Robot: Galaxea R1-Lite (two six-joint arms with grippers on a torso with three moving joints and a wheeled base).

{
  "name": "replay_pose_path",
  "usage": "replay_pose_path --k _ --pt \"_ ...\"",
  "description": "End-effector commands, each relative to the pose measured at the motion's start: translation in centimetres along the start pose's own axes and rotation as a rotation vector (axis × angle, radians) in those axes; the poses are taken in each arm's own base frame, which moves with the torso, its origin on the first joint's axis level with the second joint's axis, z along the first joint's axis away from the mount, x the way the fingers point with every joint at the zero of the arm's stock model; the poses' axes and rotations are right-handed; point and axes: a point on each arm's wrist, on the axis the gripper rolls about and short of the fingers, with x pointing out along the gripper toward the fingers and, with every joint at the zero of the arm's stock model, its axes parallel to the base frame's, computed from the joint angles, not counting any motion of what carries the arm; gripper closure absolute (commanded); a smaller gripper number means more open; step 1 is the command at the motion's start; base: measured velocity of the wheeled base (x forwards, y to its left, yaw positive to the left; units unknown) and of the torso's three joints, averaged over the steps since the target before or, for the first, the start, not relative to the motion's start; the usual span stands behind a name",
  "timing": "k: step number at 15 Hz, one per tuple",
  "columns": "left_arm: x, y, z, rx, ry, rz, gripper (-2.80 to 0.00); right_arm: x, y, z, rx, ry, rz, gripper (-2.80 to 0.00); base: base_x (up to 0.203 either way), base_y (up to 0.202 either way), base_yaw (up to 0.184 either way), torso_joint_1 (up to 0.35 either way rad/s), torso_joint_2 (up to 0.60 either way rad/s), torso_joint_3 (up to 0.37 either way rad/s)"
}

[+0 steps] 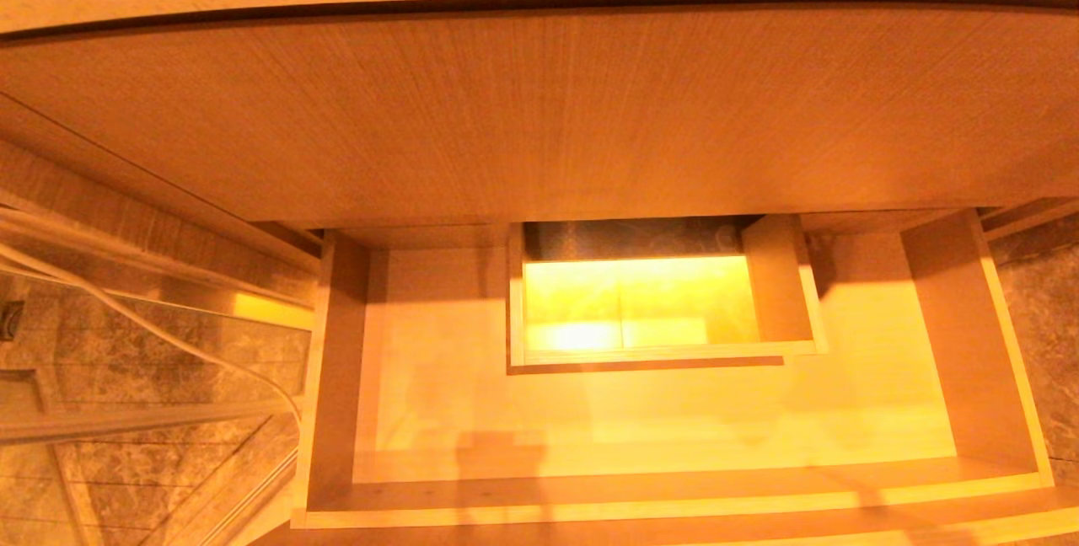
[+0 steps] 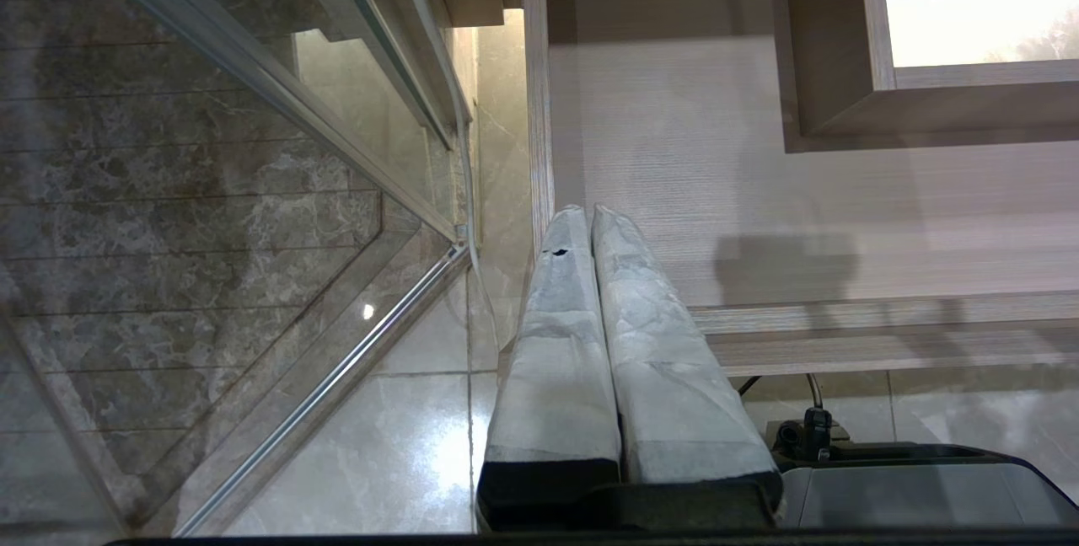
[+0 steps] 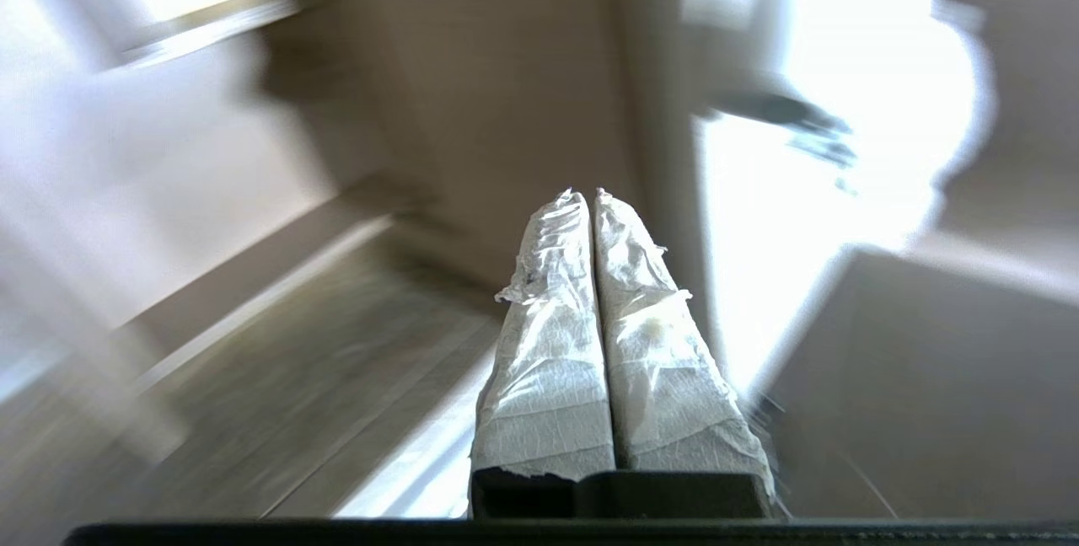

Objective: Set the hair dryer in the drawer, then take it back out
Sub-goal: Pick up the hairdryer

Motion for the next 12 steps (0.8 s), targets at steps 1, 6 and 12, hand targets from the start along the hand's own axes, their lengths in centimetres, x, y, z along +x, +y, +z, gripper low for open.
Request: replay_pose_path --k 1,6,12 --pt "0.0 0.0 0.0 -0.001 0.0 0.0 0.0 -0.8 -1.7 0.3 0.013 0.01 -0.169 0.0 0.0 0.0 0.0 0.0 0.0 0.0" --pt "0.0 0.0 0.0 -0.001 0.0 0.0 0.0 1.9 -5.6 0.4 -0.061 0.221 -0.425 0.0 0.0 0.0 0.0 0.0 0.0 0.0" --pt "0.0 0.0 0.0 -0.001 0.0 0.0 0.0 6.9 -10.2 0.7 -0.182 0.42 -0.632 0.0 0.0 0.0 0.0 0.0 0.0 0.0"
